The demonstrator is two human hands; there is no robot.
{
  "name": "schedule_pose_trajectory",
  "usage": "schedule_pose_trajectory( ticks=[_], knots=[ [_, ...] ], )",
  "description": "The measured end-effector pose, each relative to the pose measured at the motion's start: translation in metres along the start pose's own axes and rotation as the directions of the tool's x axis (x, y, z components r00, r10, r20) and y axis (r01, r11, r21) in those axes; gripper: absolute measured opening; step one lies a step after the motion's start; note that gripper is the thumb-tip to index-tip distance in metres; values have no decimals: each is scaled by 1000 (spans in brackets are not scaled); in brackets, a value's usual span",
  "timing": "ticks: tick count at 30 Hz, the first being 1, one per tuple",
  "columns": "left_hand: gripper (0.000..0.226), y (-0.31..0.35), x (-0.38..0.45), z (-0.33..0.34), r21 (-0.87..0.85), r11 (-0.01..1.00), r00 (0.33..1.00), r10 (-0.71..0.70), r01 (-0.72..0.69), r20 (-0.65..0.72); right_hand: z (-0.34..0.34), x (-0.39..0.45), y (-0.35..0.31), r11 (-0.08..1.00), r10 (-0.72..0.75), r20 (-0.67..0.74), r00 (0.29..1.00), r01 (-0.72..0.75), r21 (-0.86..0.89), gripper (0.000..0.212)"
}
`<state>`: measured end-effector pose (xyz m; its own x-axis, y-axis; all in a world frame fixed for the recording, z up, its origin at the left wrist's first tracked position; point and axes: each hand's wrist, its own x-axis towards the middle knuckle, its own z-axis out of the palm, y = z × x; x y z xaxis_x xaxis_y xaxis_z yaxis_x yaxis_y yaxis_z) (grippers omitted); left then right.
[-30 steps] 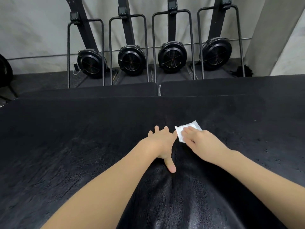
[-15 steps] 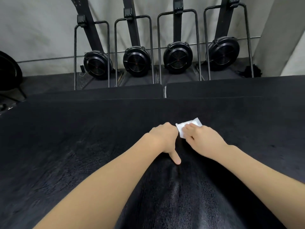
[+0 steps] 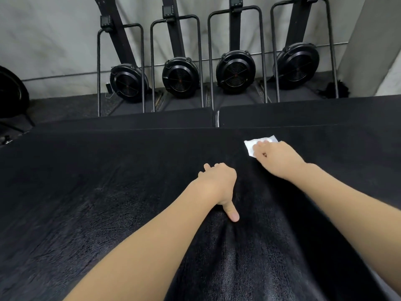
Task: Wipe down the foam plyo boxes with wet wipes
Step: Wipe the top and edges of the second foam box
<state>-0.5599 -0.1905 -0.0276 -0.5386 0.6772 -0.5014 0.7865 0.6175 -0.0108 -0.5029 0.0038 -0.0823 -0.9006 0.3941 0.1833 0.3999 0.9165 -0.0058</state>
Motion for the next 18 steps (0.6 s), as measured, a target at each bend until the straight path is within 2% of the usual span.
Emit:
schedule_pose_trajectory(
  ticks=[3,7,13,16,18],
  knots=[
    [108,-1,3,3,-11,1000,1000,-5,5,-2,6,-10,-25,991,-75,-72,995,82,107,23],
    [105,2,2,-1,-11,1000,1000,-9,9,27,13,16,-40,980,-188,9,982,187,62,14],
    [115,1,7,1,-6,1000,999,-17,17,28,-11,42,-6,991,-69,95,993,80,-111,20],
    [114,1,8,1,4,1000,999,-26,25,30,-5,36,15,989,-30,54,998,38,-142,22],
    [114,3,6,0,18,1000,999,-25,25,26,10,31,12,991,-53,-30,998,49,-125,20]
  ],
)
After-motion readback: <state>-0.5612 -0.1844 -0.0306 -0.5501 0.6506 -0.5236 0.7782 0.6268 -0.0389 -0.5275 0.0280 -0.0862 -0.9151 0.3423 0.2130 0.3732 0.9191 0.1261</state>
